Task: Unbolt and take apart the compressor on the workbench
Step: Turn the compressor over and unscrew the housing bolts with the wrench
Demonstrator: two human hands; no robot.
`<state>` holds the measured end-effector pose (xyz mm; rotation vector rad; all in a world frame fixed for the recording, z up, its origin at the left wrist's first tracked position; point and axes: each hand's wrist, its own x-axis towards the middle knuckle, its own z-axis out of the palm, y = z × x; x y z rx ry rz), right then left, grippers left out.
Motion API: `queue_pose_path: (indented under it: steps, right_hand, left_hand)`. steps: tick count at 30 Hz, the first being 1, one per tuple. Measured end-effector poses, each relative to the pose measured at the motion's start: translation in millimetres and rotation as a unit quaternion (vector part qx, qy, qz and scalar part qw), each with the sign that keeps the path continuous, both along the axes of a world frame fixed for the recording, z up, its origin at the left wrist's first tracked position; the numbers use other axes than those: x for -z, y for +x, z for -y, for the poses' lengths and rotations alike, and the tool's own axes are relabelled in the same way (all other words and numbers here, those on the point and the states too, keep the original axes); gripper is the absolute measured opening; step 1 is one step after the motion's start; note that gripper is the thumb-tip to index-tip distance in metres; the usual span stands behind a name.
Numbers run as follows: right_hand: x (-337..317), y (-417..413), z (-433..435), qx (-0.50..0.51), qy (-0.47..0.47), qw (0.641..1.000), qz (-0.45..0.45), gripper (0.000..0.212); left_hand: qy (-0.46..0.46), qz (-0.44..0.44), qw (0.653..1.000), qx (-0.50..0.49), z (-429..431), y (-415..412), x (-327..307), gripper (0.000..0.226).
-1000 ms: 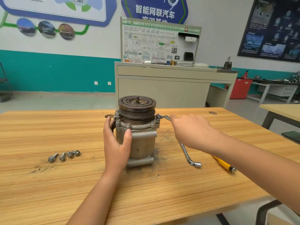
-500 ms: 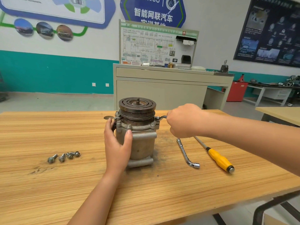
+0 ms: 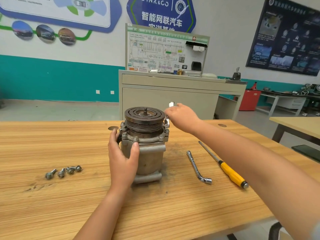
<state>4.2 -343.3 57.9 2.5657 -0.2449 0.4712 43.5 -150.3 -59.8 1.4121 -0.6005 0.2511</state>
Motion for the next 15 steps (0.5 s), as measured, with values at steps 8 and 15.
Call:
queue_pose_path:
  steps: [8,15]
  right_hand:
    - [-5,-71,-20,0.081,0.244,0.961,0.106,0.024]
    - [-2,-98,-65,0.122,0.124,0.984,-0.044,0.034]
  left_hand:
    - [-0.004,-0.01,1.0,0.003,0,-1,0,0.074]
    - [-0.008,-0.009,1.0,0.003,0,0,2,0.074]
